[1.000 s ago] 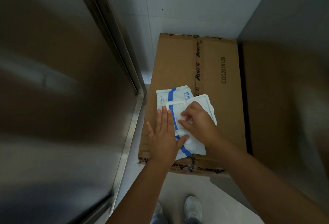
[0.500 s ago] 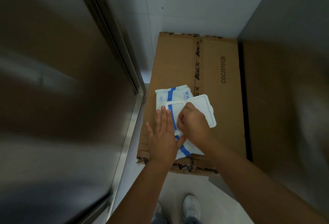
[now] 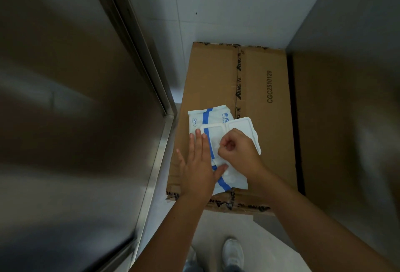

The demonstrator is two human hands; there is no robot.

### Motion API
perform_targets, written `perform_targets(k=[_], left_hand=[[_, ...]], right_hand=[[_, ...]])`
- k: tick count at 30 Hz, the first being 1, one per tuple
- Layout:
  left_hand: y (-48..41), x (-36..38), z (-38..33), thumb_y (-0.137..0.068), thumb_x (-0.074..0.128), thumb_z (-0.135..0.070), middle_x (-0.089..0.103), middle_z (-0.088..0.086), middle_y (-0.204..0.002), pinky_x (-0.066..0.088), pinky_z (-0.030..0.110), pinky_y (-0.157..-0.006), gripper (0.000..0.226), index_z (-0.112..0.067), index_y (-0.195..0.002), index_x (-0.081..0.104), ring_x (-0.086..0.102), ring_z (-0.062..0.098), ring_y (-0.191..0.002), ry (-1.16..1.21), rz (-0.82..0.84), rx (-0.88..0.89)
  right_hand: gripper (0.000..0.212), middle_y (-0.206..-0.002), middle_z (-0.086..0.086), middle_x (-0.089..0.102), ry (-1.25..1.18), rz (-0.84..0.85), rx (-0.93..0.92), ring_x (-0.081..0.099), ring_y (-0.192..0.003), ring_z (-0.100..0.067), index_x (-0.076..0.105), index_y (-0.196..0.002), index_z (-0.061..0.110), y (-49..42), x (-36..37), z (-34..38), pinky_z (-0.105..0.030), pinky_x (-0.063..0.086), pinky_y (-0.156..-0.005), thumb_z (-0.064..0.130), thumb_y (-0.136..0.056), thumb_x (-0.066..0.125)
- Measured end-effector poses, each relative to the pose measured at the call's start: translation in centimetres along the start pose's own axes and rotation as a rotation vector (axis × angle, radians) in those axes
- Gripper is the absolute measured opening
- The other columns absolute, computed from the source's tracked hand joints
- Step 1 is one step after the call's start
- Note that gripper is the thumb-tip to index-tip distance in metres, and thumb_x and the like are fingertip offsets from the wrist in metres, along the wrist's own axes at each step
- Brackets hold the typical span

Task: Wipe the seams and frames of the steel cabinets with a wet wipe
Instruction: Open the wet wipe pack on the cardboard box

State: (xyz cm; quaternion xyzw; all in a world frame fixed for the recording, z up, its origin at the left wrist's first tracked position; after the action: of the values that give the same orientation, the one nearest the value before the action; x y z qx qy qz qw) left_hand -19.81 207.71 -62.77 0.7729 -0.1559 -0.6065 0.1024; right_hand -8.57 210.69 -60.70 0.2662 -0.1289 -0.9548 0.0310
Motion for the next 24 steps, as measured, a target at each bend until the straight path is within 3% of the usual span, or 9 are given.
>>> perform_targets(k=[4, 6, 9, 13, 16, 18, 20, 22, 24], left_hand=[[0.1, -0.2, -0.1, -0.086, 0.024, -0.067, -0.022, 0.002, -0.154, -0.006, 0.046, -0.113, 0.089, -0.017, -0.146, -0.020, -0.020, 0.021, -0.141, -0.024, 0.066, -0.031], [0.2, 0.0, -0.1, -0.086, 0.024, -0.067, -0.020, 0.003, -0.155, -0.005, 0.047, -0.113, 0.089, -0.016, -0.146, -0.018, -0.017, 0.022, -0.142, -0.027, 0.079, -0.026], [0.6, -0.7, -0.5, -0.084, 0.030, -0.066, 0.003, 0.008, -0.157, 0.011, 0.054, -0.111, 0.090, -0.009, -0.149, 0.003, 0.004, 0.029, -0.144, -0.008, -0.076, -0.001], [0.4, -0.3, -0.4, -0.090, 0.027, -0.063, -0.009, 0.009, -0.156, 0.006, 0.052, -0.112, 0.086, -0.013, -0.147, -0.012, -0.005, 0.028, -0.144, -0.086, 0.012, -0.007], [0.4, -0.2, -0.4, -0.087, 0.021, -0.065, 0.047, 0.015, -0.139, 0.040, 0.057, -0.091, 0.081, -0.005, -0.136, 0.046, 0.047, 0.034, -0.125, -0.059, -0.016, 0.012], [0.5, -0.1, -0.1, -0.088, 0.003, -0.066, 0.054, 0.013, -0.133, 0.040, 0.055, -0.088, 0.090, -0.005, -0.129, 0.054, 0.050, 0.032, -0.122, -0.069, -0.012, -0.012], [0.5, -0.6, -0.3, -0.079, -0.010, -0.073, 0.036, 0.012, -0.147, 0.022, 0.053, -0.101, 0.101, -0.008, -0.142, 0.035, 0.021, 0.028, -0.136, -0.038, -0.010, 0.010], [0.6, -0.1, -0.4, -0.068, -0.013, -0.077, -0.003, 0.006, -0.157, -0.001, 0.049, -0.110, 0.103, -0.014, -0.149, -0.003, -0.015, 0.020, -0.138, -0.044, 0.062, 0.022], [0.5, 0.0, -0.2, -0.072, -0.002, -0.074, -0.020, 0.002, -0.154, -0.007, 0.048, -0.112, 0.094, -0.017, -0.145, -0.020, -0.021, 0.021, -0.140, -0.065, 0.076, -0.006]], right_hand=[[0.025, -0.080, 0.003, 0.054, -0.132, -0.075, 0.028, 0.050, -0.071, -0.006, 0.053, -0.071, 0.021, 0.9, -0.8, -0.3, -0.005, 0.040, -0.063, 0.000, -0.081, 0.062], [0.011, -0.093, 0.002, 0.055, -0.085, -0.127, 0.032, 0.051, -0.074, -0.003, 0.059, -0.085, 0.018, 1.2, -1.0, -0.3, -0.003, 0.039, -0.064, 0.008, -0.084, 0.066], [0.037, -0.111, 0.003, 0.047, 0.047, -0.090, 0.071, 0.048, -0.086, -0.002, 0.058, -0.115, 0.011, 1.5, -0.6, -0.5, -0.002, 0.038, -0.069, 0.023, -0.083, 0.069], [0.036, -0.119, 0.002, 0.047, 0.148, -0.105, 0.087, 0.048, -0.110, -0.010, 0.061, -0.118, 0.011, 1.5, 0.2, -0.3, -0.012, 0.039, -0.083, 0.026, -0.085, 0.067], [0.024, -0.118, -0.003, 0.053, -0.013, -0.182, 0.183, 0.051, -0.109, -0.011, 0.066, -0.108, 0.003, 1.2, 0.1, -0.6, 0.001, 0.036, -0.073, 0.015, -0.087, 0.064], [0.023, -0.118, -0.005, 0.056, -0.137, -0.197, 0.231, 0.051, -0.103, -0.009, 0.067, -0.106, 0.000, 1.2, -0.2, -0.6, 0.000, 0.037, -0.072, 0.012, -0.086, 0.065], [0.024, -0.119, -0.007, 0.059, -0.243, -0.192, 0.256, 0.051, -0.102, -0.009, 0.067, -0.107, 0.000, 1.5, -0.5, -0.5, -0.013, 0.041, -0.084, 0.010, -0.085, 0.065], [0.026, -0.121, -0.007, 0.060, -0.342, -0.187, 0.282, 0.052, -0.101, -0.010, 0.066, -0.110, 0.001, 1.9, -0.8, -0.2, -0.023, 0.043, -0.091, 0.010, -0.086, 0.065], [0.029, -0.121, -0.004, 0.060, -0.426, -0.177, 0.316, 0.052, -0.100, -0.010, 0.064, -0.114, 0.003, 2.3, -1.0, -0.1, -0.027, 0.047, -0.091, 0.011, -0.086, 0.064]])
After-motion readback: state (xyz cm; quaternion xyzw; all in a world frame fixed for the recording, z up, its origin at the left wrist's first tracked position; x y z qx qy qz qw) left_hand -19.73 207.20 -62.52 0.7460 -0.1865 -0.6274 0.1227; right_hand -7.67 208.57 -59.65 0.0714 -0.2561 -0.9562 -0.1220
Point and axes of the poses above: each hand's wrist, its own y-axis away from the middle knuckle, its own x-axis out of the palm, z = x × y, the point moved 6 cm from there along -y, towards the middle knuckle
